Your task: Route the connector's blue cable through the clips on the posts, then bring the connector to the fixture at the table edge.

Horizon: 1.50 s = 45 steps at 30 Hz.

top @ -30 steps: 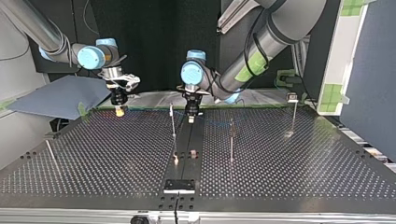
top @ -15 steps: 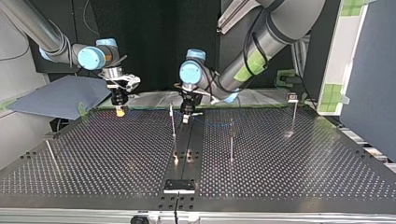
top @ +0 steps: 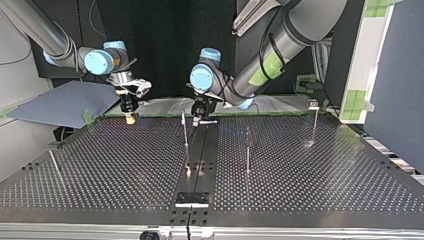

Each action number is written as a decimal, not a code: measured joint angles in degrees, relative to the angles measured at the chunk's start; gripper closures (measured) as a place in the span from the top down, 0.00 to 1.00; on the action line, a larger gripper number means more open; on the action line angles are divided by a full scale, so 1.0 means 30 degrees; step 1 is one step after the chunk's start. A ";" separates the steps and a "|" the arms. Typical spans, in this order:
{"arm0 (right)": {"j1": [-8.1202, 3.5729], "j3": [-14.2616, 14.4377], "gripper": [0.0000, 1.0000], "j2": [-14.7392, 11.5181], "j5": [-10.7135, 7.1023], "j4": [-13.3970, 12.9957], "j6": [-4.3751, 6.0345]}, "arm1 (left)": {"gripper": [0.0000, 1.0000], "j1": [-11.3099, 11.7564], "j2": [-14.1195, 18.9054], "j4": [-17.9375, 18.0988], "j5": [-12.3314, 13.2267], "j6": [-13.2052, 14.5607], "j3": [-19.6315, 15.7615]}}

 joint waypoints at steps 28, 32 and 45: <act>-0.0091 -0.0010 0.00 0.0171 -0.0055 0.0015 -0.0020 | 1.00 -0.0856 0.0928 -0.0613 0.0202 -0.0277 -0.0667; -0.0094 -0.0010 0.00 0.0191 -0.0143 0.0015 -0.0020 | 1.00 -0.1032 0.1094 -0.0513 0.0237 -0.0266 -0.0996; -0.0088 -0.0011 0.00 0.0244 -0.0175 0.0039 0.0010 | 1.00 -0.1504 0.1542 -0.0453 0.0047 -0.0262 -0.1225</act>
